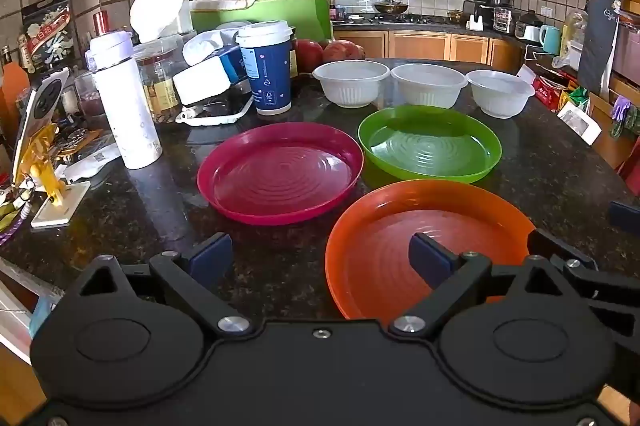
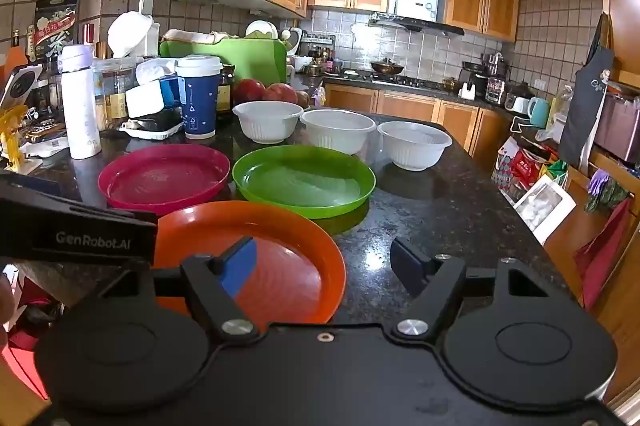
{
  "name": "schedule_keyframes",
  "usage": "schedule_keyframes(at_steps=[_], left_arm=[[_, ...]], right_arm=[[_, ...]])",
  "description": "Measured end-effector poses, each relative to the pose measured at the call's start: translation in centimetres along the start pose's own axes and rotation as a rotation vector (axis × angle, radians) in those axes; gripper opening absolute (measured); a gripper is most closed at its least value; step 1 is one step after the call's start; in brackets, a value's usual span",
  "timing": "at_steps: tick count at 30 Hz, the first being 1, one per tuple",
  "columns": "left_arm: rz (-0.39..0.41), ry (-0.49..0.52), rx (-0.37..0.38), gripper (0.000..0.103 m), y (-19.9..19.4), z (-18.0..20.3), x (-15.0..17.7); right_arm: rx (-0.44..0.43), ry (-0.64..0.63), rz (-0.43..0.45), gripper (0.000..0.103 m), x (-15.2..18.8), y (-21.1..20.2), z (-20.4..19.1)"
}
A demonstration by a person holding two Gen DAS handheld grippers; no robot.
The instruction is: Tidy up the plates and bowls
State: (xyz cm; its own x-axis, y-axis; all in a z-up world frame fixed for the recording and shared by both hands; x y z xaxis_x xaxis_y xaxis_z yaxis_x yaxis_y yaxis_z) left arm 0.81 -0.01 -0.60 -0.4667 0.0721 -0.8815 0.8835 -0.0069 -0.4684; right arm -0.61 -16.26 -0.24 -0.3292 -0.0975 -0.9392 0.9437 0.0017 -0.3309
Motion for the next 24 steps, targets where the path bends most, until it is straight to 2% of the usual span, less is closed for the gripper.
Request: schedule_keyframes(at_steps=[6,24], left_arm=[[-0.009,-0.008,-0.015,0.095,-0.16,0.22,-0.05],[-0.018,-0.014,0.006,0.095,0.0,-0.07,0.22]], right_arm=[[0.0,0.03,-0.031,0.075,0.0,0.36,0.59],[-0.002,0.052,-0.024,0.075,0.04,-0.1,0.67]])
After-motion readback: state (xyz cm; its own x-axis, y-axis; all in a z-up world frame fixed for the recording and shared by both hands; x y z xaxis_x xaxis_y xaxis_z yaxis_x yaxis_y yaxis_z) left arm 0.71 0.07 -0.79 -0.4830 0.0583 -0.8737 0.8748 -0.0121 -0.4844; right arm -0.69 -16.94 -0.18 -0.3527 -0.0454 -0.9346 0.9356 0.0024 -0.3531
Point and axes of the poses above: each gripper's, at about its wrist camera, not at the fingertips, and y roughly the way its jaws point, z to its right, x to its underside, the point moved 1 cm from there along y, roughly the way its jaws point, and after that the axes turned 8 degrees about z, right-handed, at the moved point
